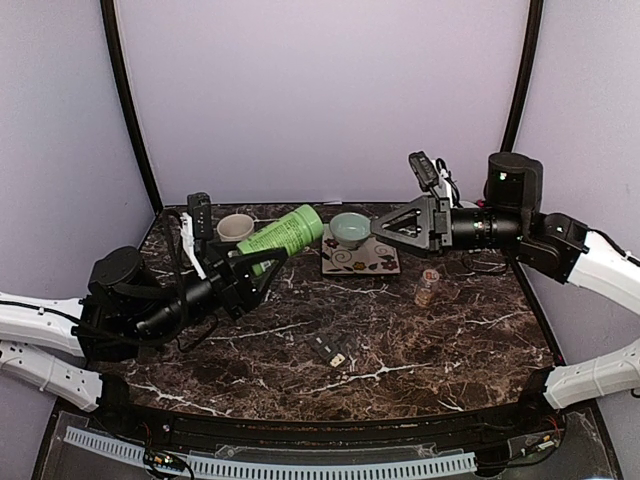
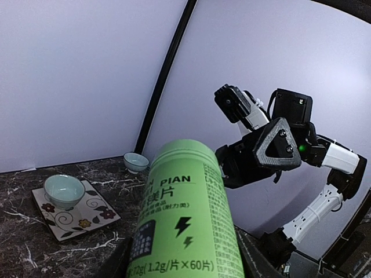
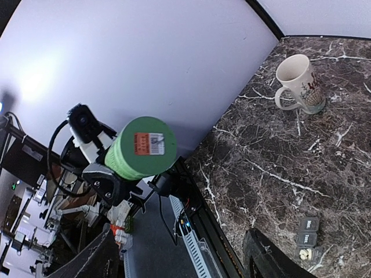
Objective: Sort the pills into containers
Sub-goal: Screw the lid of the pill bottle onto the pill bottle.
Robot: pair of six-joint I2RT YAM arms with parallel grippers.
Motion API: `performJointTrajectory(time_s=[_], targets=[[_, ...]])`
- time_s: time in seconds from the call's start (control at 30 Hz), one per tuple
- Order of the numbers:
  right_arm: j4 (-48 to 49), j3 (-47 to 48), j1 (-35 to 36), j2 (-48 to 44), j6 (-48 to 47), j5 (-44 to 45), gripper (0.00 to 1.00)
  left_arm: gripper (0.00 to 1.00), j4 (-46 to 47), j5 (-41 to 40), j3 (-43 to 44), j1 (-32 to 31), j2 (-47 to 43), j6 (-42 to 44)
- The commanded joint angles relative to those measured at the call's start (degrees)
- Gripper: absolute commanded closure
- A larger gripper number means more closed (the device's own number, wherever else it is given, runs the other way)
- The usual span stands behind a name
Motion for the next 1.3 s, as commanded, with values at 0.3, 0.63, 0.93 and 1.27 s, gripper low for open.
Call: performJointTrajectory(time_s=[0.3, 0.63, 0.93, 1.27], targets=[[4.9, -0.4, -0.4, -1.0, -6.3, -9.6, 0.25, 1.0, -1.5, 26.5, -1.0, 9.3, 0.4, -17.9], [3.1, 0.3, 1.0, 0.3, -7.9, -11.7, 0.24, 1.0, 3.2, 35.8, -0.8, 12.6, 3.9, -23.3], [0.2, 0.9, 2.4, 2.3, -10.6, -11.9, 0.24, 1.0, 6.4, 41.0, -0.8, 14.4, 5.8, -26.8], [-0.1, 2.3, 3.2, 4.1, -11.1, -13.5, 0.23, 1.0, 9.2, 45.7, -0.2, 15.8, 8.8, -29.7]])
